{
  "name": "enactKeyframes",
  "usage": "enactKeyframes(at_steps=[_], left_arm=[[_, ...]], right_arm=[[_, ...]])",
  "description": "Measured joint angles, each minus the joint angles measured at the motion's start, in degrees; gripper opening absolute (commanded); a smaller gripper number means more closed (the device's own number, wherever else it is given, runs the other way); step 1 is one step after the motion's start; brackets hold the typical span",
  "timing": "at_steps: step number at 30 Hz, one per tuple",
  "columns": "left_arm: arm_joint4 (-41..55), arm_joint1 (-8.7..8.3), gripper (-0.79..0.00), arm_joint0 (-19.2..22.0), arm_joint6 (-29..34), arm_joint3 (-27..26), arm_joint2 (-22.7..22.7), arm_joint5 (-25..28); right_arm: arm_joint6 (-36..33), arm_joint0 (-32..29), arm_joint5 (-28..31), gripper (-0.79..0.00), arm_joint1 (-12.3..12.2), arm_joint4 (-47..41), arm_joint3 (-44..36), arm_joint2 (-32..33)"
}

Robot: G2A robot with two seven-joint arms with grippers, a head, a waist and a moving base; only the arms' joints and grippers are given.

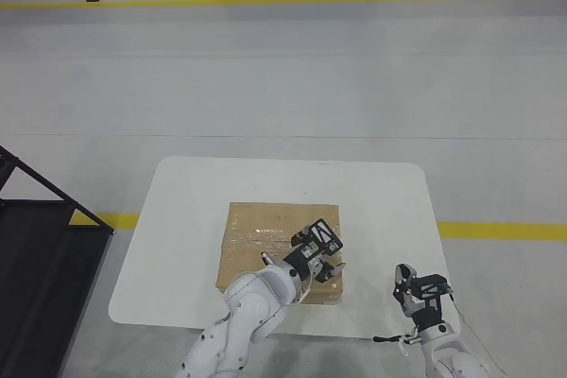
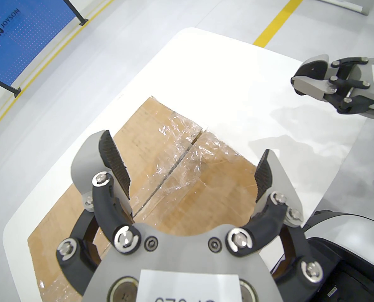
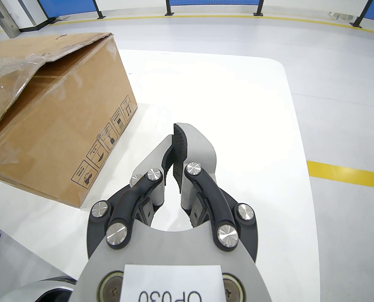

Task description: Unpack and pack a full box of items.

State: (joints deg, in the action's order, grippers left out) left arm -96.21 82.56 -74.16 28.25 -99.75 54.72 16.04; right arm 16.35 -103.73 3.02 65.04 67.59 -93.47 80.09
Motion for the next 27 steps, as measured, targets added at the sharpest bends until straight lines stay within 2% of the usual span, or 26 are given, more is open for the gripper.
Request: enactKeyframes(at_steps=[7,9,12,16,18,19,20,21,23,24,25,27], left_arm=[[-3.8,0.04,-0.006,0.9,3.4,2.2,-1.5,-0.2],[-4.7,0.23,-0.074,1.6,5.0,3.1,-2.4,-0.6],[-5.4,0.49,-0.108,2.2,6.2,4.0,-3.5,-1.2],[-5.9,0.78,-0.105,2.9,7.7,4.6,-4.2,-2.3],[-6.4,0.90,-0.169,3.3,8.3,5.0,-4.5,-2.8],[-6.7,0.96,-0.175,3.6,8.6,5.1,-4.5,-3.1],[-6.9,1.01,-0.252,3.8,8.9,5.3,-4.6,-3.3],[-7.0,1.11,-0.286,4.1,9.2,5.5,-4.6,-3.8],[-6.9,1.26,-0.292,4.5,9.7,5.9,-4.7,-4.4],[-6.9,1.35,-0.311,4.8,10.0,6.2,-4.8,-4.5],[-6.9,1.42,-0.366,5.0,10.1,6.4,-4.8,-4.6],[-6.9,1.56,-0.394,5.4,10.6,6.7,-5.0,-4.7]], right_arm=[[0.0,0.2,0.6,-0.785,0.3,0.5,0.4,-0.7],[0.1,0.3,0.6,-0.785,0.4,0.6,0.7,-0.8],[0.3,0.3,0.7,-0.785,0.5,0.6,1.0,-0.9],[0.4,0.1,0.8,-0.785,0.6,0.5,1.2,-0.8],[0.4,0.1,0.8,-0.785,0.6,0.5,1.2,-0.7],[0.4,0.0,0.8,-0.785,0.7,0.5,1.2,-0.6],[0.4,0.0,0.8,-0.785,0.7,0.5,1.2,-0.6],[0.3,0.0,0.8,-0.785,0.7,0.5,1.1,-0.5],[0.3,0.0,0.8,-0.785,0.8,0.6,1.0,-0.5],[0.3,-0.1,0.8,-0.785,0.8,0.6,1.0,-0.4],[0.3,-0.1,0.8,-0.785,0.8,0.7,0.9,-0.4],[0.2,-0.1,1.0,-0.785,0.8,0.7,0.8,-0.3]])
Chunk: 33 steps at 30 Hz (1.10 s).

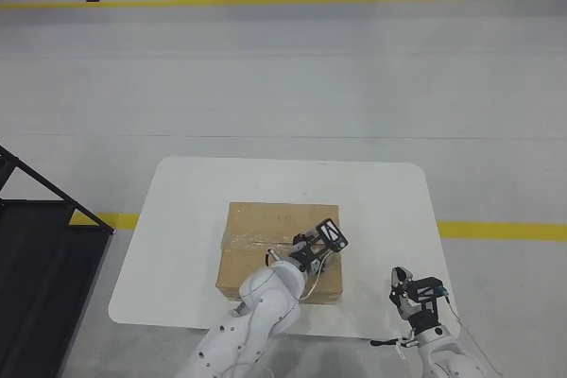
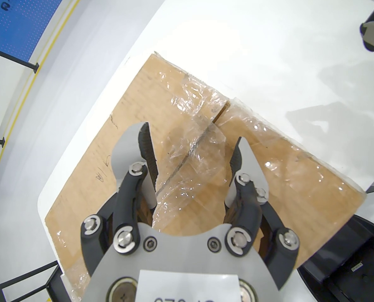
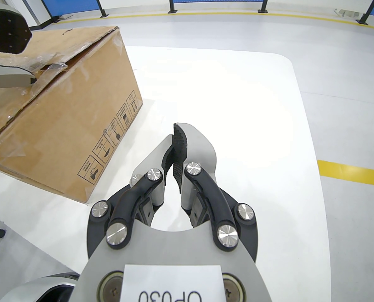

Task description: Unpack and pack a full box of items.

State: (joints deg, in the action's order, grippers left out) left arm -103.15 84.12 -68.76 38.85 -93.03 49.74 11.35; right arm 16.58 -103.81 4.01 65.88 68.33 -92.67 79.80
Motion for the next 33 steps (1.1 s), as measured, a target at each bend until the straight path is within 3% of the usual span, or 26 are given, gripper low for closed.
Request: enactKeyframes(at_steps=[5,8,12,14,26,33], left_arm=[[-0.1,0.24,-0.428,0.5,1.0,0.5,-0.2,-0.2],[-0.2,0.29,-0.505,0.5,1.4,0.7,-0.2,0.0],[-0.6,0.34,-0.628,0.4,1.6,0.7,-0.1,0.2],[-1.3,0.32,-0.785,0.4,1.6,0.7,-0.1,0.4],[-4.7,0.10,-0.785,-1.2,0.0,-1.3,1.4,-2.3],[-8.3,-0.89,-0.785,-4.7,0.1,-7.0,6.5,-5.4]], right_arm=[[0.0,0.0,0.1,-0.785,0.1,0.1,-0.2,0.2],[0.0,0.0,0.2,-0.785,0.2,0.1,-0.2,0.2],[0.0,-0.1,0.2,-0.785,0.3,0.3,-0.3,0.1],[-0.1,-0.2,0.2,-0.785,0.4,0.3,-0.4,0.1],[-0.1,-0.5,0.4,-0.785,0.7,0.5,-0.5,0.3],[-0.3,-0.3,0.8,-0.785,0.8,0.5,-0.7,0.2]])
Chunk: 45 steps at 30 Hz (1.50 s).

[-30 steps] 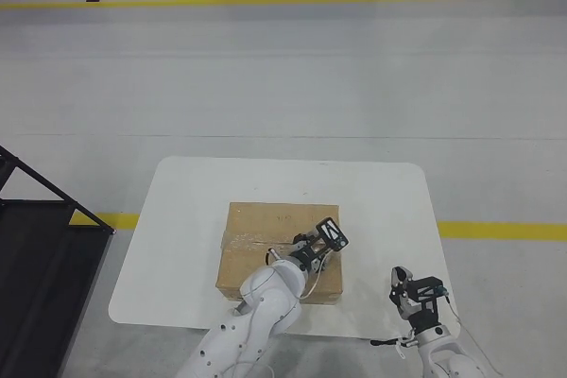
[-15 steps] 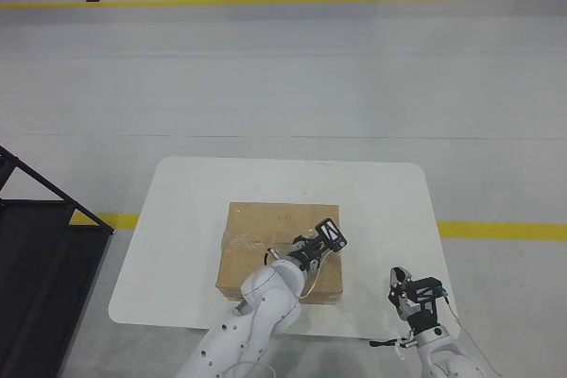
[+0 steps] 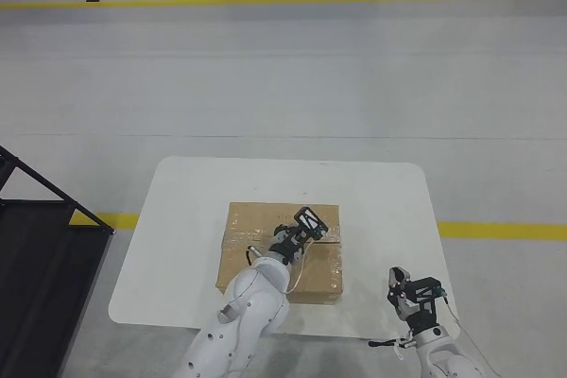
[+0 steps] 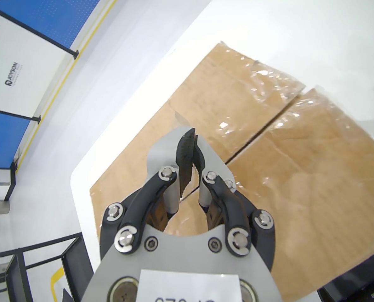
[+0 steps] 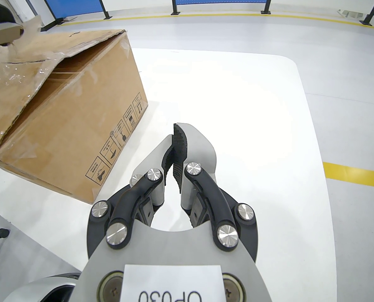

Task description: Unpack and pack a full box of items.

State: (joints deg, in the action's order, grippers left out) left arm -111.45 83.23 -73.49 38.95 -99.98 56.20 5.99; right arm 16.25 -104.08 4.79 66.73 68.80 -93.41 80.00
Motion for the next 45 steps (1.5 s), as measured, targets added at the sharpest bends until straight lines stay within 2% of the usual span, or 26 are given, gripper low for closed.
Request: enactKeyframes(at_steps=[6,11,18,27,35,36,38,41,42,44,45], left_arm=[[-2.0,-1.00,-0.785,-4.2,1.7,-6.6,6.9,-2.4],[-7.4,-1.97,-0.785,-6.9,3.6,-10.6,12.0,-0.6],[-9.9,-2.95,-0.785,-10.3,3.5,-14.6,21.3,-1.0],[-12.4,-3.71,-0.785,-10.8,2.2,-16.0,30.0,-0.6],[-14.0,-4.31,-0.785,-10.4,2.0,-15.1,37.8,-0.2],[-13.8,-4.36,-0.757,-10.3,1.9,-15.0,38.6,-0.2],[-14.0,-4.46,0.000,-10.0,2.0,-14.8,39.8,0.2],[-13.8,-4.49,0.000,-9.5,3.0,-14.8,41.1,-0.1],[-13.4,-4.46,0.000,-9.3,3.3,-14.9,41.3,-0.2],[-11.6,-4.17,0.000,-9.1,3.9,-15.1,41.6,-1.4],[-8.4,-3.62,0.000,-8.8,4.6,-15.2,42.1,-3.9]], right_arm=[[-0.9,0.7,0.9,-0.785,0.1,-0.3,-0.1,-0.1],[-1.5,1.7,1.7,-0.785,0.2,-0.7,-0.1,-0.1],[-1.3,2.8,2.1,-0.785,0.5,-0.3,0.9,-0.9],[-1.5,3.5,2.6,-0.785,0.8,-0.7,1.3,-1.2],[-1.7,3.5,2.9,-0.785,0.9,-0.8,1.3,-0.9],[-1.7,3.5,3.0,-0.785,0.9,-0.8,1.3,-0.8],[-1.8,3.5,3.2,-0.785,0.9,-1.2,1.3,-0.7],[-2.0,3.5,4.1,-0.763,1.0,-3.3,1.4,-0.4],[-2.3,3.6,4.8,-0.634,1.1,-5.3,1.5,-0.1],[-3.0,3.6,6.4,-0.493,1.2,-9.2,1.7,0.3],[-3.9,3.6,8.0,-0.505,1.4,-13.0,2.0,0.5]])
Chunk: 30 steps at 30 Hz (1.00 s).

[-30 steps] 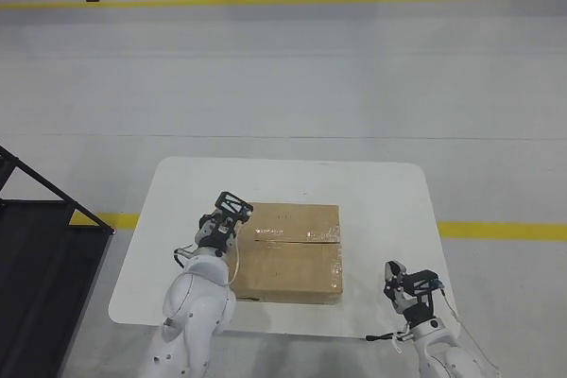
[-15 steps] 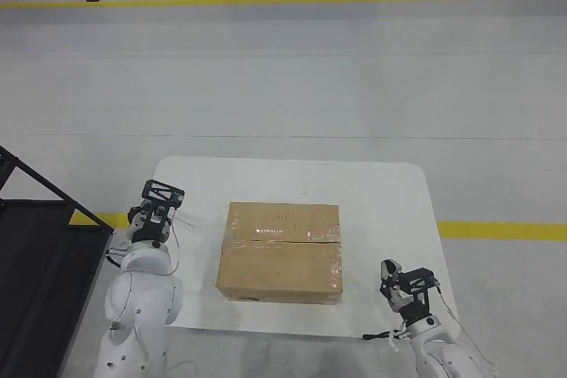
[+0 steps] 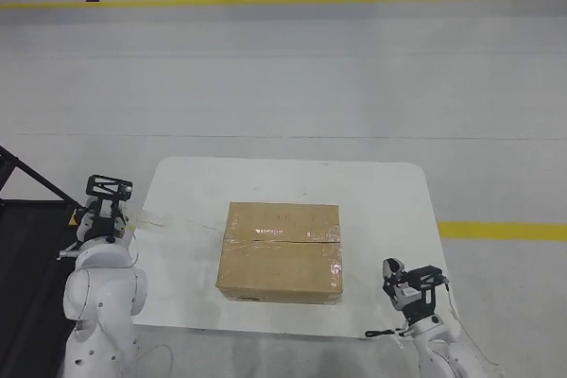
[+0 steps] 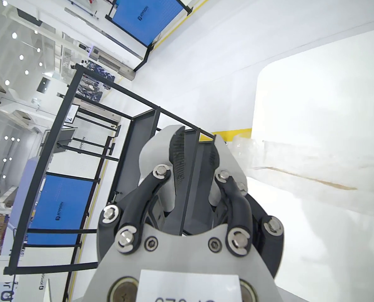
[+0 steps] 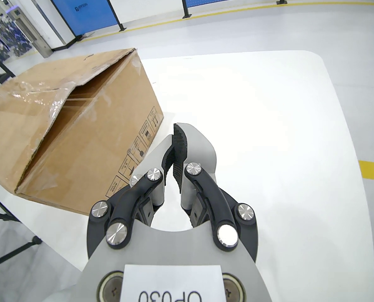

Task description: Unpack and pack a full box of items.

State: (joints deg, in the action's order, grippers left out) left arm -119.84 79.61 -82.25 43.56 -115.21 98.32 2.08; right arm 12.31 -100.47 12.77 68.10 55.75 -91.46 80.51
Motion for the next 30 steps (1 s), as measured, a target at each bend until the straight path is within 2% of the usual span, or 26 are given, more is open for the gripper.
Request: enactKeyframes(at_steps=[3,4,9,12,15,19,30], left_arm=[[13.3,0.67,0.000,-0.6,-0.5,-0.1,1.9,-8.0],[16.6,0.72,0.000,-0.9,-0.9,-0.1,2.2,-8.7],[28.7,1.11,0.000,-2.6,-4.4,-0.5,1.8,-8.7],[33.3,1.25,0.000,-3.7,-5.9,-0.6,0.0,-6.5],[34.5,1.32,0.000,-4.2,-6.6,-0.4,-2.2,-5.2],[34.8,1.42,0.000,-4.3,-7.2,-0.1,-4.5,-4.9],[34.8,1.41,0.000,-4.3,-7.2,-0.1,-4.5,-4.9]], right_arm=[[-3.5,0.8,3.1,-0.529,0.2,-11.0,0.6,1.3],[-4.4,1.1,3.8,-0.529,0.2,-13.5,0.7,1.7],[-8.9,2.8,10.6,-0.529,0.1,-21.0,-0.5,2.1],[-12.1,4.2,16.3,-0.499,-0.3,-19.4,-1.5,1.7],[-14.0,5.6,20.6,-0.453,-0.5,-16.4,-1.9,1.1],[-13.8,7.1,23.4,-0.446,-0.5,-14.1,-1.5,0.0],[-13.5,11.4,22.7,-0.443,-0.1,-10.4,1.8,-3.9]])
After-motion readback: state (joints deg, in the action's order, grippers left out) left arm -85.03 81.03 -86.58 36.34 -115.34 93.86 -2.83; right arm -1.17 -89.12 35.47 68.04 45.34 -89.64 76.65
